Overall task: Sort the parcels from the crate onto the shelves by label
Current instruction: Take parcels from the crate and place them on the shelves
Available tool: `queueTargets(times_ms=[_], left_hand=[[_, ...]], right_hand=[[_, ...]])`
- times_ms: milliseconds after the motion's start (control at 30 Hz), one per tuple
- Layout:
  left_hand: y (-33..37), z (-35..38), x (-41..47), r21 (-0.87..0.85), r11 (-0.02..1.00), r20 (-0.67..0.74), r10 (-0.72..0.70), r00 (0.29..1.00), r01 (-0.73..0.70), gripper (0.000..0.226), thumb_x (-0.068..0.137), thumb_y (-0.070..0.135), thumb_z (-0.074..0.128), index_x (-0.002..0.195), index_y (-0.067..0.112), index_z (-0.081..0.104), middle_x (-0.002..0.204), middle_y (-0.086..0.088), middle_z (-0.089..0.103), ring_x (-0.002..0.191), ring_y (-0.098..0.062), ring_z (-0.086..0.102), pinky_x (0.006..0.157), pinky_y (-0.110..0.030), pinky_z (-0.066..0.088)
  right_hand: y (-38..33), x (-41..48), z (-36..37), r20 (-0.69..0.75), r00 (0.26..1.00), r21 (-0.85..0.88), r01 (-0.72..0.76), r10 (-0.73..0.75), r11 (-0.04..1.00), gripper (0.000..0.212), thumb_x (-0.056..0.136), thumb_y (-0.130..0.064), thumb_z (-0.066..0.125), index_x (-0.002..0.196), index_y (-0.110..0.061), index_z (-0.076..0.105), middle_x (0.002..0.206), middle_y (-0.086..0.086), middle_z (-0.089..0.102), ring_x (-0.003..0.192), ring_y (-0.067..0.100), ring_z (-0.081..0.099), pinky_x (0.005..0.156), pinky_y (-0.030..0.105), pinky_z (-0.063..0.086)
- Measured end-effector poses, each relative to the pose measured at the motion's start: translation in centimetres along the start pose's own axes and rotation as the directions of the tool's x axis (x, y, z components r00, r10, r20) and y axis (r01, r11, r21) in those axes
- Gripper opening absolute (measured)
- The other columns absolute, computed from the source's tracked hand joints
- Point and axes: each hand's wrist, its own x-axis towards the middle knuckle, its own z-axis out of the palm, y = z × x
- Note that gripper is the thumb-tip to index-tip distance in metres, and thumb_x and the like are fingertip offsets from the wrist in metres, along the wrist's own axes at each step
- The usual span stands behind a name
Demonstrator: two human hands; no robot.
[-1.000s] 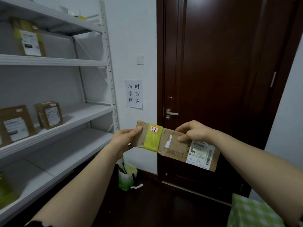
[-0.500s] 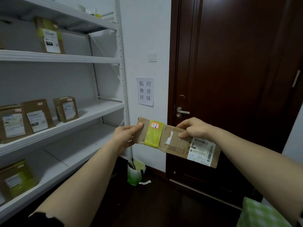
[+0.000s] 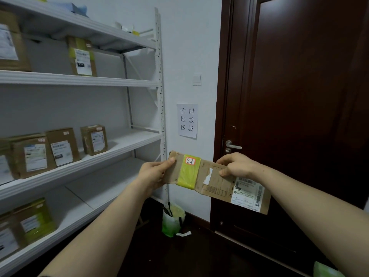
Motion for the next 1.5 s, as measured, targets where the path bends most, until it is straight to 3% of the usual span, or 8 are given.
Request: queueTargets(times_ms=[233, 633, 767, 867, 967, 1067, 1233, 1500], left_hand=[[0.0, -0.9, 0.1, 0.019, 1.0, -0.027, -0.017, 0.999, 0.017, 0.052, 0.076, 0.034, 0.078, 0.113, -0.001, 0.066, 0.092, -0.01, 0.061, 0.071, -0.014, 0.057, 0.045, -0.018, 0.045], [0.6, -1.6, -0.4, 0.012, 0.999, -0.024, -0.03, 0.999, 0.03, 0.042, 0.081, 0.028, 0.074, 0.11, -0.001, 0.065, 0.092, -0.01, 0.062, 0.073, -0.014, 0.058, 0.042, -0.014, 0.047], [0.9, -1.8, -0.8, 0.028, 0.999, 0.018, -0.024, 1.0, 0.023, 0.043, 0.077, 0.023, 0.078, 0.111, 0.001, 0.065, 0.087, -0.006, 0.067, 0.069, -0.012, 0.064, 0.051, -0.017, 0.053], [0.8, -2.0, -0.8, 0.1, 0.994, 0.077, 0.028, 0.997, -0.036, 0.056, 0.071, 0.011, 0.082, 0.12, -0.005, 0.059, 0.1, -0.01, 0.069, 0.071, -0.011, 0.068, 0.058, -0.018, 0.055], [0.6, -1.9, -0.6, 0.156, 0.983, 0.076, 0.082, 0.994, -0.093, 0.061, 0.068, 0.0, 0.082, 0.123, -0.008, 0.055, 0.115, -0.016, 0.064, 0.081, -0.019, 0.067, 0.055, -0.02, 0.056], [0.6, -2.1, -0.5, 0.184, 0.978, 0.065, 0.092, 0.994, -0.103, 0.061, 0.068, -0.004, 0.08, 0.123, -0.009, 0.054, 0.115, -0.017, 0.063, 0.082, -0.022, 0.065, 0.053, -0.021, 0.057], [0.6, -2.8, 0.0, 0.207, 0.974, 0.054, 0.081, 0.995, -0.091, 0.063, 0.068, -0.002, 0.081, 0.124, -0.009, 0.054, 0.113, -0.016, 0.062, 0.077, -0.017, 0.064, 0.051, -0.019, 0.055], [1.3, -5.5, 0.7, 0.222, 0.972, -0.005, 0.081, 0.997, -0.078, 0.057, 0.071, 0.01, 0.082, 0.12, -0.007, 0.059, 0.111, -0.017, 0.067, 0.082, -0.021, 0.067, 0.056, -0.021, 0.056]], right_hand=[[-0.7, 0.2, 0.8, -0.003, 1.0, 0.006, -0.002, 0.002, 1.0, 0.034, 0.088, -0.008, 0.061, 0.12, -0.016, 0.061, 0.101, -0.001, 0.064, 0.085, 0.008, 0.059, 0.061, 0.018, 0.042], [-1.3, 0.3, 1.6, 0.005, 1.0, 0.01, 0.017, -0.017, 1.0, 0.033, 0.087, -0.007, 0.06, 0.119, -0.015, 0.061, 0.099, -0.001, 0.063, 0.087, 0.01, 0.059, 0.063, 0.018, 0.044], [-1.5, 0.6, 1.8, -0.008, 1.0, 0.002, 0.024, -0.024, 1.0, 0.032, 0.087, -0.009, 0.061, 0.118, -0.016, 0.062, 0.102, 0.0, 0.065, 0.092, 0.013, 0.062, 0.074, 0.024, 0.049], [-1.6, 0.9, 2.0, -0.001, 1.0, -0.005, 0.029, -0.029, 1.0, 0.028, 0.087, -0.012, 0.061, 0.115, -0.018, 0.062, 0.095, -0.002, 0.066, 0.085, 0.009, 0.063, 0.07, 0.022, 0.05], [-1.9, 1.2, 2.2, 0.002, 0.999, -0.016, 0.04, -0.04, 0.999, 0.03, 0.087, -0.012, 0.062, 0.116, -0.018, 0.061, 0.096, -0.003, 0.066, 0.084, 0.007, 0.062, 0.067, 0.02, 0.048], [-2.1, 1.4, 2.5, 0.008, 0.999, -0.006, 0.039, -0.039, 0.999, 0.028, 0.086, -0.011, 0.062, 0.114, -0.018, 0.061, 0.095, -0.002, 0.067, 0.084, 0.009, 0.064, 0.072, 0.022, 0.051], [-2.8, 1.7, 3.1, 0.013, 0.999, -0.011, 0.049, -0.049, 0.999, 0.029, 0.087, -0.011, 0.061, 0.115, -0.018, 0.06, 0.09, -0.006, 0.063, 0.081, 0.006, 0.061, 0.064, 0.019, 0.046], [-5.1, 3.4, 4.4, 0.012, 0.996, -0.044, 0.094, -0.093, 0.995, 0.032, 0.087, -0.008, 0.058, 0.118, -0.015, 0.061, 0.101, -0.001, 0.062, 0.09, 0.013, 0.058, 0.075, 0.024, 0.048]])
